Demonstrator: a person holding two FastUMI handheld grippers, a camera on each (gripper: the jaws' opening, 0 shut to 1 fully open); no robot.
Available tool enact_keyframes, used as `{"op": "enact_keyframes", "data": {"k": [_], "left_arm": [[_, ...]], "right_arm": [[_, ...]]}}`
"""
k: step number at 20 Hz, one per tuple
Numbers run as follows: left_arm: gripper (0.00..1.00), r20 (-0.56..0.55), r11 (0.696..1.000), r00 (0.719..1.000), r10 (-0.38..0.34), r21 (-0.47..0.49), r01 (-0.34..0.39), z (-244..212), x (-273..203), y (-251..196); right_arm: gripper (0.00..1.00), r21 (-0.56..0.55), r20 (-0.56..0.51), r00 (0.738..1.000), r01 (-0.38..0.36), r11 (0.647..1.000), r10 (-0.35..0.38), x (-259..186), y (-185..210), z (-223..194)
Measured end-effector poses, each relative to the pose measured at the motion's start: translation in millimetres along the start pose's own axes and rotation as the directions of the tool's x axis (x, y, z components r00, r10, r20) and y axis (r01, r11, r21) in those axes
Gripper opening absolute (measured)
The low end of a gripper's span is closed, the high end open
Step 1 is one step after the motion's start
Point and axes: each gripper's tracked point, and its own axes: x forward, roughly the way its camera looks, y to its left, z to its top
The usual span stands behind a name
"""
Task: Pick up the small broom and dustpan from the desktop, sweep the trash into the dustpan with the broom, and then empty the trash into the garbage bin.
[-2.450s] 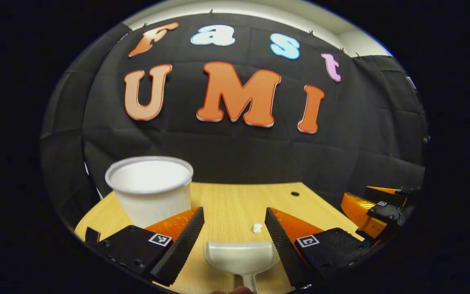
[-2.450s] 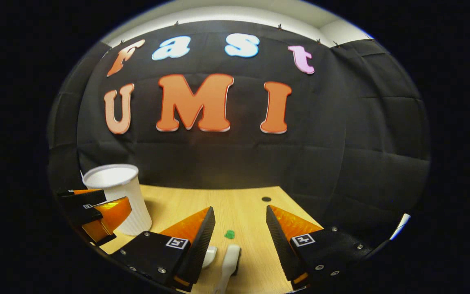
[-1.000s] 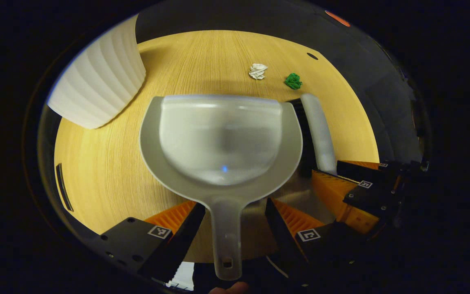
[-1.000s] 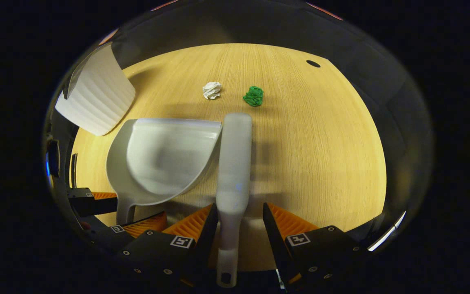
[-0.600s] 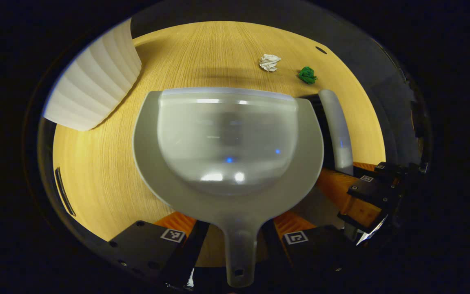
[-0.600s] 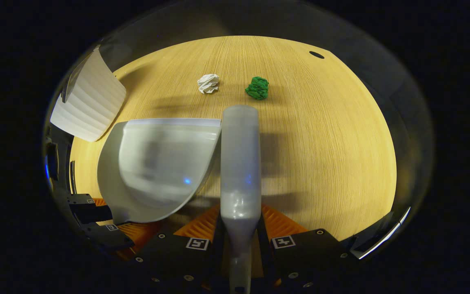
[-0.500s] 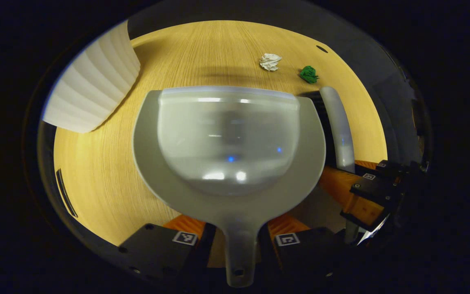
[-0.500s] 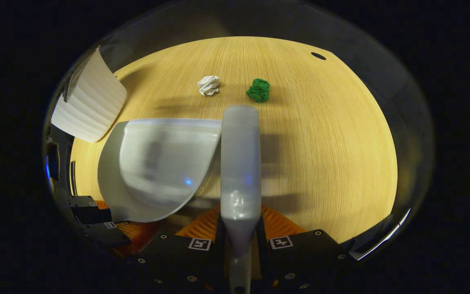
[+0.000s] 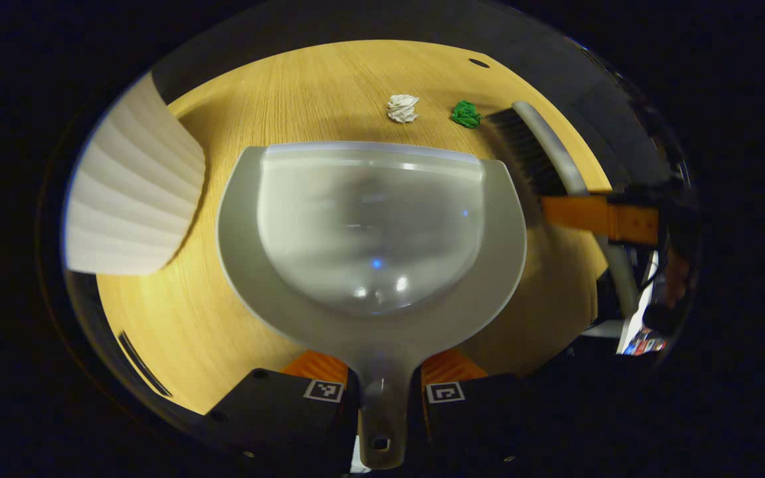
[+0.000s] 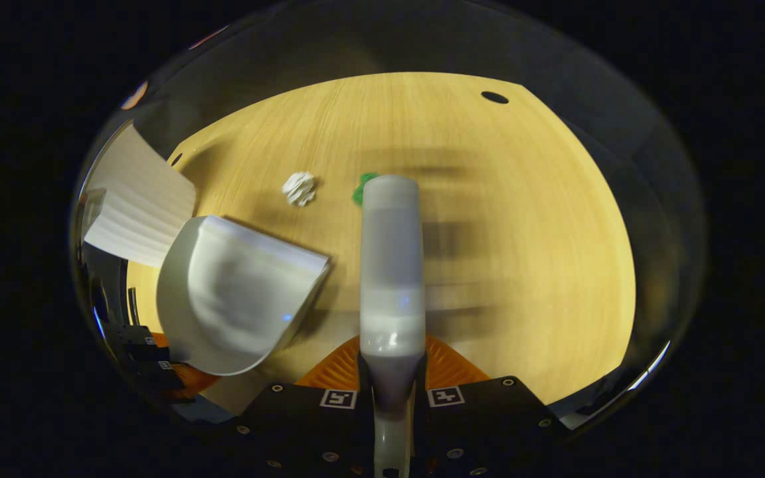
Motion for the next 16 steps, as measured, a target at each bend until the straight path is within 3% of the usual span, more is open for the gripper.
{"op": "enact_keyframes", "data": {"k": [6,7,10,13,16], "left_arm": [[0.31,-0.093,0.979,0.995,-0.029,0.201,0.047,21,30,35],[0.31,-0.106,0.974,0.994,-0.031,0.221,0.054,20,11,43],[0.31,-0.134,0.942,0.991,-0.030,0.327,0.073,24,24,48],[0.31,-0.171,0.923,0.985,-0.019,0.377,0.083,25,23,54],[0.30,-0.161,0.902,0.987,-0.026,0.421,0.093,29,22,57]], "right_arm": [[0.24,-0.156,-0.034,0.999,0.012,0.988,-0.017,39,-29,63],[0.24,-0.192,-0.055,0.998,-0.003,0.981,-0.008,43,-30,70],[0.23,-0.292,-0.124,0.992,-0.056,0.955,0.021,50,-28,82],[0.24,-0.384,-0.163,0.981,-0.161,0.909,0.105,42,2,85],[0.24,-0.493,-0.248,0.945,-0.312,0.812,0.212,31,45,71]]}}
